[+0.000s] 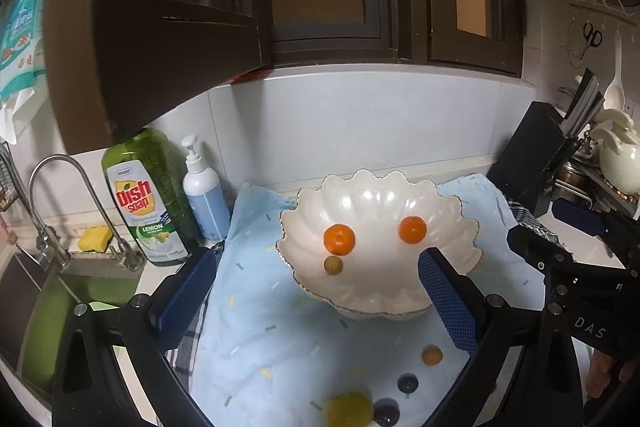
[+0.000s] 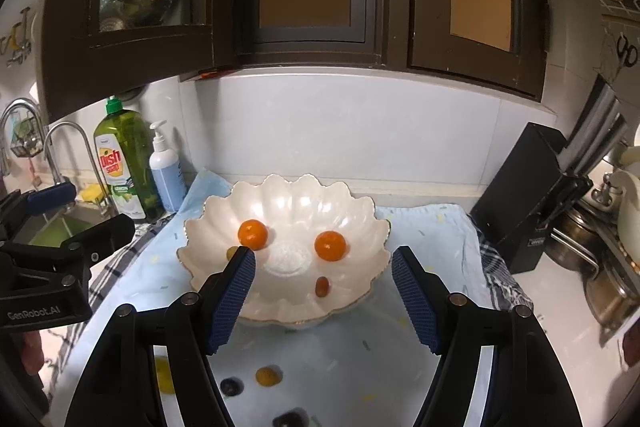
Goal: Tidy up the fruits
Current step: 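Withdraw both tools from the bowl toward the remaining fruits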
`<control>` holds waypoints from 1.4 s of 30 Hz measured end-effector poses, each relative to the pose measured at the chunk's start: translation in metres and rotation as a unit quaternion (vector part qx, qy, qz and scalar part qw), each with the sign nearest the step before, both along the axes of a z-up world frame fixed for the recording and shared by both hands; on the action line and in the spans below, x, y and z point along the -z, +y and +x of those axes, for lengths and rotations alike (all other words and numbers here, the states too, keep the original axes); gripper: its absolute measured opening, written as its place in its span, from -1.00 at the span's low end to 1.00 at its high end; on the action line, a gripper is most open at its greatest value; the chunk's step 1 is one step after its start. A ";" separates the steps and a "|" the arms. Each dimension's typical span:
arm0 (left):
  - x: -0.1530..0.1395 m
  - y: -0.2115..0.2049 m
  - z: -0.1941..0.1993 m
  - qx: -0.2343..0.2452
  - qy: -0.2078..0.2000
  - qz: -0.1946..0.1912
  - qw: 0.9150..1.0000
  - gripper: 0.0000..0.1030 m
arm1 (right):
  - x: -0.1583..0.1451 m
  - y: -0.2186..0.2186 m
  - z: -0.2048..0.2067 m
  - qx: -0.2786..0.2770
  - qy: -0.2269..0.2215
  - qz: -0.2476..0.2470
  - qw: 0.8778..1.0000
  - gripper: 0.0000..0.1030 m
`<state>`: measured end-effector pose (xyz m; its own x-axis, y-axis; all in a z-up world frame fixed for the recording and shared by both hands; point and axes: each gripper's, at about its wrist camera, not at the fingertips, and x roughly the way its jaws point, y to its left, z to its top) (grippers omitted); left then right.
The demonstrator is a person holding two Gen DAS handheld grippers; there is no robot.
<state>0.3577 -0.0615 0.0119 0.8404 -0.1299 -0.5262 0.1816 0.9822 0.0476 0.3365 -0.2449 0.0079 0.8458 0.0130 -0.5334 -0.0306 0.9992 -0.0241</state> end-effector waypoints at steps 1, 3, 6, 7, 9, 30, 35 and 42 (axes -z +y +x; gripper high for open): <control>-0.001 0.001 -0.004 0.001 -0.001 -0.001 1.000 0.99 | -0.001 0.001 -0.004 0.000 0.000 0.000 1.000 0.39; -0.002 0.003 -0.010 0.002 -0.002 -0.002 1.000 0.99 | -0.002 0.002 -0.011 0.002 -0.003 -0.002 1.000 0.39; -0.003 0.004 -0.019 0.006 -0.003 -0.005 1.000 0.99 | -0.004 0.004 -0.022 0.005 -0.006 -0.006 1.000 0.39; -0.003 0.005 -0.023 0.008 -0.003 -0.006 1.000 0.99 | -0.004 0.005 -0.025 0.006 -0.006 -0.006 1.000 0.39; -0.003 0.005 -0.029 0.012 -0.002 -0.010 1.000 0.99 | -0.005 0.005 -0.031 0.008 -0.007 -0.005 1.000 0.39; 0.028 0.007 -0.085 0.015 0.008 -0.002 1.000 0.95 | 0.028 0.013 -0.078 -0.003 0.028 0.007 1.000 0.39; 0.043 0.004 -0.094 0.019 0.022 0.008 1.000 0.92 | 0.038 0.017 -0.085 -0.012 0.041 0.001 0.999 0.39; 0.066 -0.003 -0.101 0.022 0.048 0.005 0.999 0.78 | 0.056 0.018 -0.092 -0.018 0.063 -0.005 0.998 0.39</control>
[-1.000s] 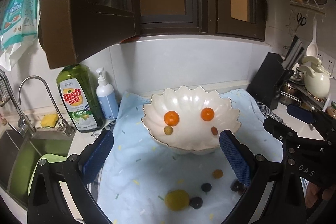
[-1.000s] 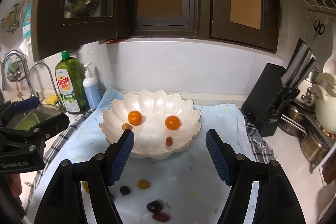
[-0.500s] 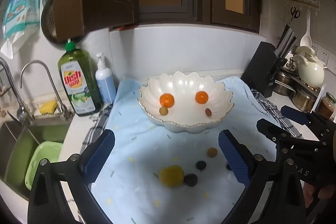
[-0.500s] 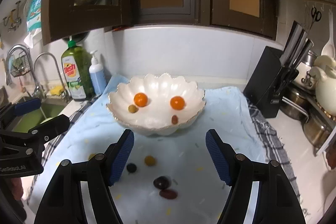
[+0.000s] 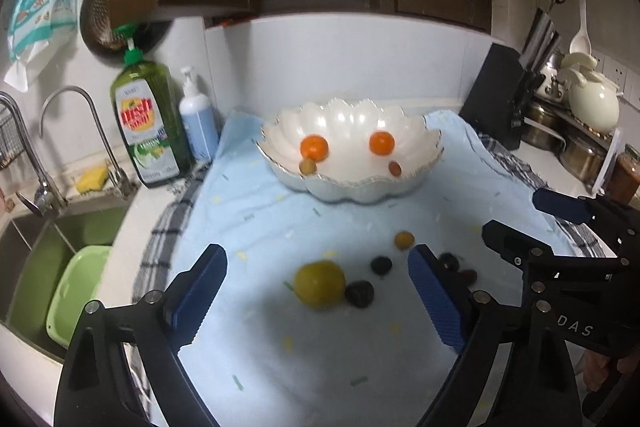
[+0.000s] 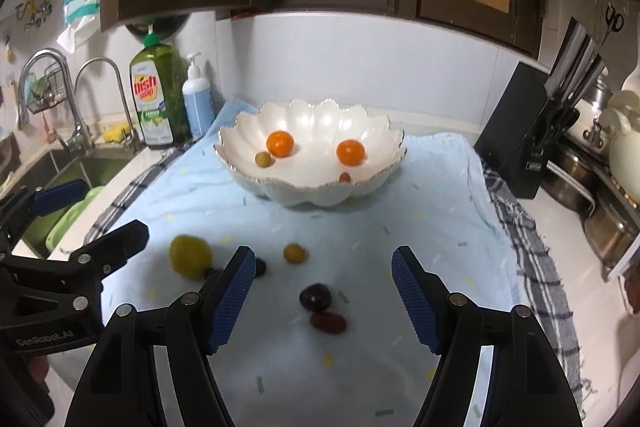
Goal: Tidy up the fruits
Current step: 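Withdraw both tools from the bowl toward the remaining fruits, then grasp the red date with the right tool while the left grasps a dark plum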
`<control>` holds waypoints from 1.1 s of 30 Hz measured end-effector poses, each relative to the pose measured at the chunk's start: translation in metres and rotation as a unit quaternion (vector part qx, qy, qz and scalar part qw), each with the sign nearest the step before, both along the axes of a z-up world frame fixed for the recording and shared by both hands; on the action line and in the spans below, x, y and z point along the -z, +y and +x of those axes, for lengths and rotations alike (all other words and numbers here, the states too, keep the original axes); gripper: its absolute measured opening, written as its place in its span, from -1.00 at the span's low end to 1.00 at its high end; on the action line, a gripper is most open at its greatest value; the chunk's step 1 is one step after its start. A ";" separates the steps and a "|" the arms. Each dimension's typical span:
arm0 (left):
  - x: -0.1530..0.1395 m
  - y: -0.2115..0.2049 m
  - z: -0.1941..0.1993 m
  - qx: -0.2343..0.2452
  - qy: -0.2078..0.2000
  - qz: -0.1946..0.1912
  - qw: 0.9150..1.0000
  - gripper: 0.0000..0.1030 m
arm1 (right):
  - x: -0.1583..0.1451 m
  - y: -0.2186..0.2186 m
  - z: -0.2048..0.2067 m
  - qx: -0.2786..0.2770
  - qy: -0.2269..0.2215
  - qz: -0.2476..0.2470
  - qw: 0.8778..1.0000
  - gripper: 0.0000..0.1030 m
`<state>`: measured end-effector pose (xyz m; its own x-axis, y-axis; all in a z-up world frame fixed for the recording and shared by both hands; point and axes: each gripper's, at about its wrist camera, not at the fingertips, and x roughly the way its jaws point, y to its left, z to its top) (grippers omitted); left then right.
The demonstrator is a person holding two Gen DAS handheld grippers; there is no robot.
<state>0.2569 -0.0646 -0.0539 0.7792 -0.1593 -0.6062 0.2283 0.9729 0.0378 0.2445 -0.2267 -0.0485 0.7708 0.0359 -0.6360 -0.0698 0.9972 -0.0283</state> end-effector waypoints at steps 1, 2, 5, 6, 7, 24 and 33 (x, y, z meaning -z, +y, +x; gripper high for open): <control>0.004 -0.003 0.000 0.003 0.004 0.002 1.000 0.76 | 0.003 0.000 0.000 0.000 0.005 0.002 1.000 0.39; 0.007 -0.005 -0.001 0.006 0.006 0.004 1.000 0.70 | 0.006 -0.001 -0.001 -0.001 0.009 0.003 1.000 0.39; 0.015 -0.012 -0.002 0.019 0.013 0.012 1.000 0.62 | 0.015 -0.004 -0.002 0.001 0.021 0.008 1.000 0.39; 0.018 -0.015 -0.003 0.024 0.014 0.016 0.999 0.56 | 0.018 -0.004 -0.001 0.001 0.024 0.011 1.000 0.39; 0.021 -0.018 -0.003 0.031 0.015 0.020 0.999 0.53 | 0.021 -0.005 -0.001 0.002 0.029 0.013 1.000 0.38; 0.065 -0.042 0.003 0.074 0.044 0.040 0.995 0.02 | 0.057 -0.015 0.001 0.007 0.067 0.019 0.998 0.23; 0.079 -0.045 0.016 0.074 0.061 0.043 0.994 -0.14 | 0.074 -0.015 0.011 -0.002 0.086 0.028 0.996 0.07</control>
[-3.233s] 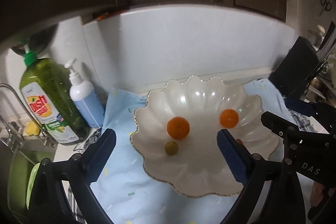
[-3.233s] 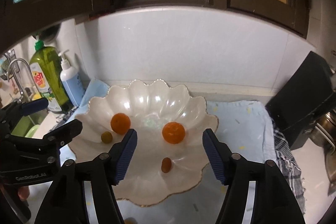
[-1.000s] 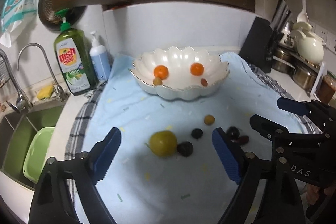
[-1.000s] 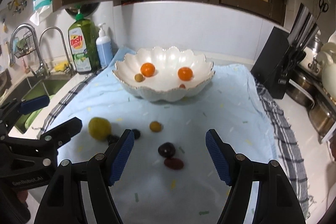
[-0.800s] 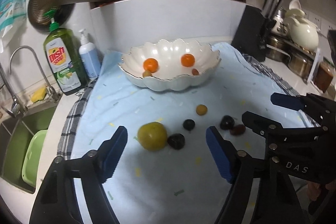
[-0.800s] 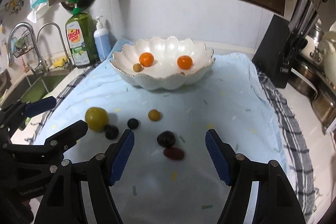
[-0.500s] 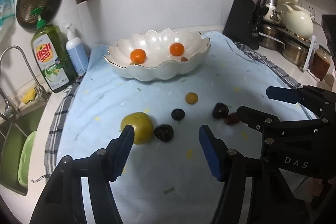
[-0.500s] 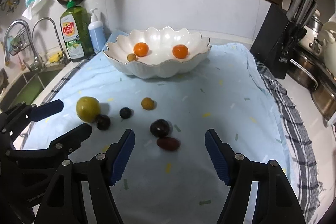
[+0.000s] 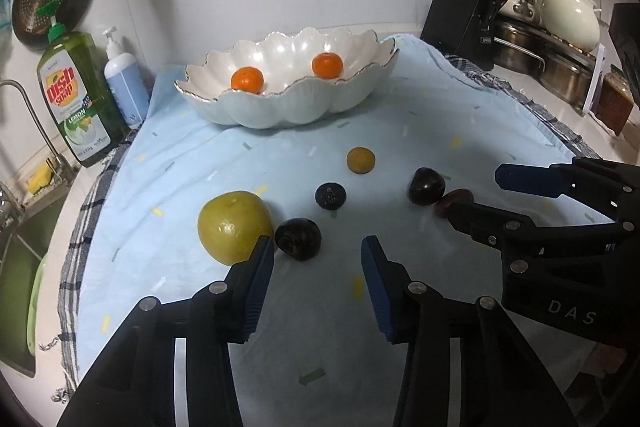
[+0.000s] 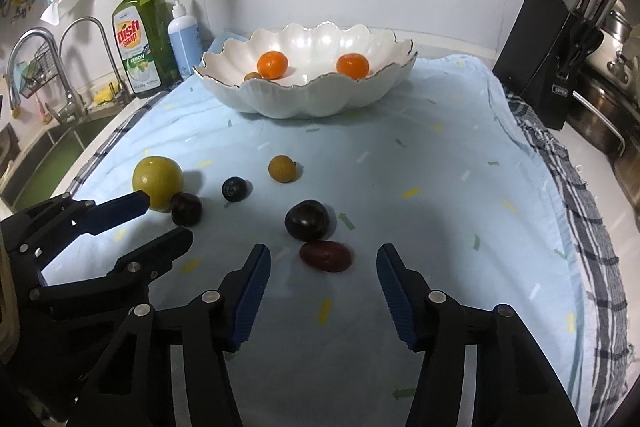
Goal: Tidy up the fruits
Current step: 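Grasp the red date with the right tool while the left grasps a dark plum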
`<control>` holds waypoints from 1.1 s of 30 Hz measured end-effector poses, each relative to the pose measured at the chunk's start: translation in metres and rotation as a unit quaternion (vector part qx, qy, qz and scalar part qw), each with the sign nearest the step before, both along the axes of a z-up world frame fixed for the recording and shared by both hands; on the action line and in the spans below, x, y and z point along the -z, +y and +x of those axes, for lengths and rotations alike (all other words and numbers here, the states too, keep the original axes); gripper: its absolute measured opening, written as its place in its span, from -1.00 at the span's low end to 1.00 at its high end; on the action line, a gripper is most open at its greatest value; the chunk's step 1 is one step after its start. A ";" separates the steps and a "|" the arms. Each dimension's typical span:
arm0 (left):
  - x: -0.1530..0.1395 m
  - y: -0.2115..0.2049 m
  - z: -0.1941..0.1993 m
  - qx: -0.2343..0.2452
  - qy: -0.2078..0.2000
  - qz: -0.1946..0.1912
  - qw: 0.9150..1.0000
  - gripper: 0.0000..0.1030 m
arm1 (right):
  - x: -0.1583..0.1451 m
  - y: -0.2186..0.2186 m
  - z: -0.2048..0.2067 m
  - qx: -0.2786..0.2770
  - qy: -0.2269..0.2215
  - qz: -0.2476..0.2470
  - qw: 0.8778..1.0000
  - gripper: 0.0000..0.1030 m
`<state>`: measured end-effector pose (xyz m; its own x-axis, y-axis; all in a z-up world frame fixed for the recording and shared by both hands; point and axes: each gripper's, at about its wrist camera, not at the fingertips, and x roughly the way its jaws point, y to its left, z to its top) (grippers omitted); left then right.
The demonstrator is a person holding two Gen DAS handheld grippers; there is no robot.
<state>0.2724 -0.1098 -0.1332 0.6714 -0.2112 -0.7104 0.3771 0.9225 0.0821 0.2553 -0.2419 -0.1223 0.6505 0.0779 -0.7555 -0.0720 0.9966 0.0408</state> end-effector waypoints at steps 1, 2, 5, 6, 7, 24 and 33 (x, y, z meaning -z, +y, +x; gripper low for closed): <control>0.002 0.000 0.001 0.000 0.003 0.000 1.000 -0.14 | 0.002 0.000 0.001 0.000 0.002 0.001 1.000 0.06; 0.003 -0.001 0.003 -0.001 0.005 0.000 1.000 -0.16 | 0.003 0.000 0.002 -0.001 0.004 0.002 1.000 0.05; 0.007 -0.001 0.007 -0.003 0.016 0.001 1.000 -0.18 | 0.005 0.000 0.004 -0.002 0.007 0.003 1.000 0.04; 0.008 -0.001 0.008 -0.005 0.019 0.001 1.000 -0.21 | 0.006 0.000 0.005 -0.002 0.008 0.002 1.000 0.04; 0.009 -0.001 0.009 -0.007 0.023 0.001 1.000 -0.21 | 0.007 0.000 0.006 -0.003 0.009 0.003 1.000 0.04; 0.019 -0.002 0.035 -0.038 0.055 0.000 0.998 -0.26 | 0.020 -0.001 0.022 -0.009 0.032 0.005 0.999 -0.35; 0.019 0.001 0.039 -0.044 0.055 -0.005 0.997 -0.50 | 0.019 -0.003 0.022 -0.003 0.031 0.011 0.999 -0.42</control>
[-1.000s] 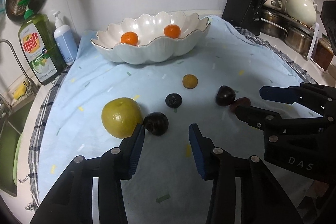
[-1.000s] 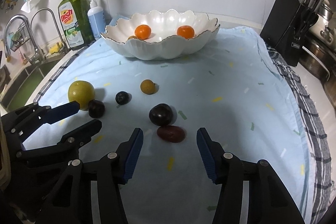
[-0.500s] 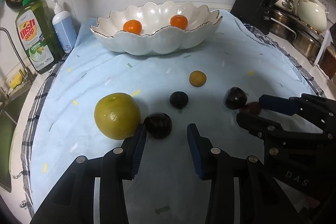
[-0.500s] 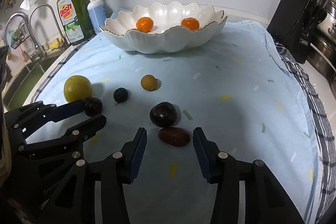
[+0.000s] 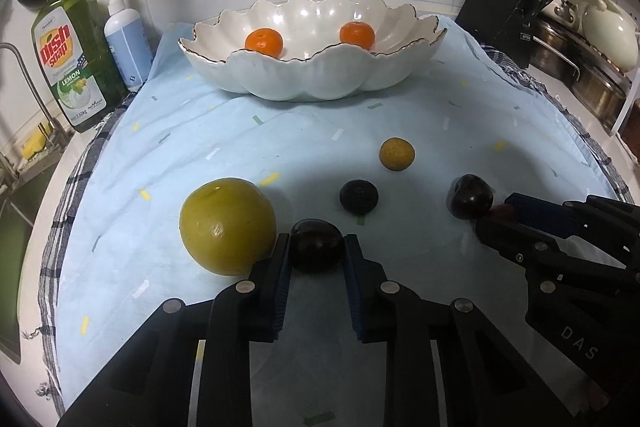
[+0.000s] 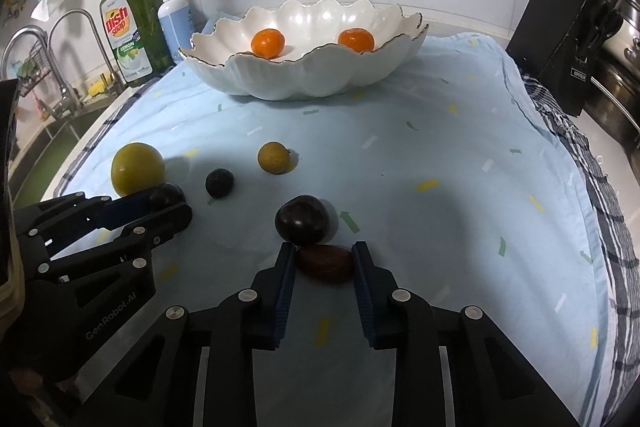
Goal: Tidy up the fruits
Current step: 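Grasp the red date with the right tool while the left grasps a dark plum, then lift the date and plum and carry both over the white bowl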
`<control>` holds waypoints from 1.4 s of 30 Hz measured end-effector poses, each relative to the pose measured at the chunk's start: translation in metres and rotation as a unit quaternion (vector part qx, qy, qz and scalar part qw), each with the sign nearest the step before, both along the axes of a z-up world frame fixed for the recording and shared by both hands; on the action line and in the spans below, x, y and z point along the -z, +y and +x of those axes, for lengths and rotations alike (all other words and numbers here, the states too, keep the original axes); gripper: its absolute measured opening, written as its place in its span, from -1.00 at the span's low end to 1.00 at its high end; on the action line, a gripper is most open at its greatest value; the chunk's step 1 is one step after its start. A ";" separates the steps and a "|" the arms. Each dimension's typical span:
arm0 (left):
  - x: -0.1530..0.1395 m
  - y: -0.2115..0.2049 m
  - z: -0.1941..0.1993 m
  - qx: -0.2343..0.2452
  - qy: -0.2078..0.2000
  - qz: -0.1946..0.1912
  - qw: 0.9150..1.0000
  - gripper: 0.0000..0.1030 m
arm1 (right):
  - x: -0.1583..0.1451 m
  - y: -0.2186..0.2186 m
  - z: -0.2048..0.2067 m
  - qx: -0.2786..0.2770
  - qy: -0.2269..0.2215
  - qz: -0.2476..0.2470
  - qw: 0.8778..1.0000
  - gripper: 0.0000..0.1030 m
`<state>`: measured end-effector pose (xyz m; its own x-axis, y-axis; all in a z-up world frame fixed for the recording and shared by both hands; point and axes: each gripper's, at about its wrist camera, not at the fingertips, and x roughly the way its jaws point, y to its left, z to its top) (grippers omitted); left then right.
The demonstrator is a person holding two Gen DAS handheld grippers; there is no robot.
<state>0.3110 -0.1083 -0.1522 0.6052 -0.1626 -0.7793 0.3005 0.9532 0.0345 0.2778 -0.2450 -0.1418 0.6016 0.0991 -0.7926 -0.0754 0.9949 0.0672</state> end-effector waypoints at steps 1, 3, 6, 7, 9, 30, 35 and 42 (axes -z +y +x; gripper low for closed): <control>0.000 0.000 0.000 0.001 0.000 0.000 1.000 -0.50 | 0.000 0.000 0.000 0.000 0.000 0.001 1.000 -0.42; -0.001 0.001 -0.001 0.003 0.000 -0.002 1.000 -0.51 | -0.002 0.000 -0.001 0.001 0.000 0.003 1.000 -0.42; -0.002 0.000 -0.003 0.008 0.001 -0.005 1.000 -0.51 | -0.007 0.001 -0.003 0.000 -0.005 0.004 1.000 -0.42; -0.003 0.000 -0.005 0.011 0.001 -0.007 1.000 -0.51 | -0.009 0.001 -0.004 0.000 -0.007 0.004 1.000 -0.42; -0.006 -0.001 -0.007 0.016 -0.001 -0.009 1.000 -0.51 | -0.013 0.002 -0.005 0.000 -0.012 0.005 1.000 -0.42; -0.084 0.014 -0.030 0.039 -0.078 -0.062 0.994 -0.51 | -0.082 0.010 -0.025 0.006 -0.096 0.021 0.995 -0.43; -0.102 0.016 -0.034 0.041 -0.105 -0.065 0.992 -0.51 | -0.100 0.012 -0.023 0.005 -0.127 0.021 0.992 -0.43; -0.121 0.019 -0.032 0.038 -0.136 -0.066 0.988 -0.51 | -0.120 0.015 -0.019 -0.002 -0.163 0.016 0.986 -0.43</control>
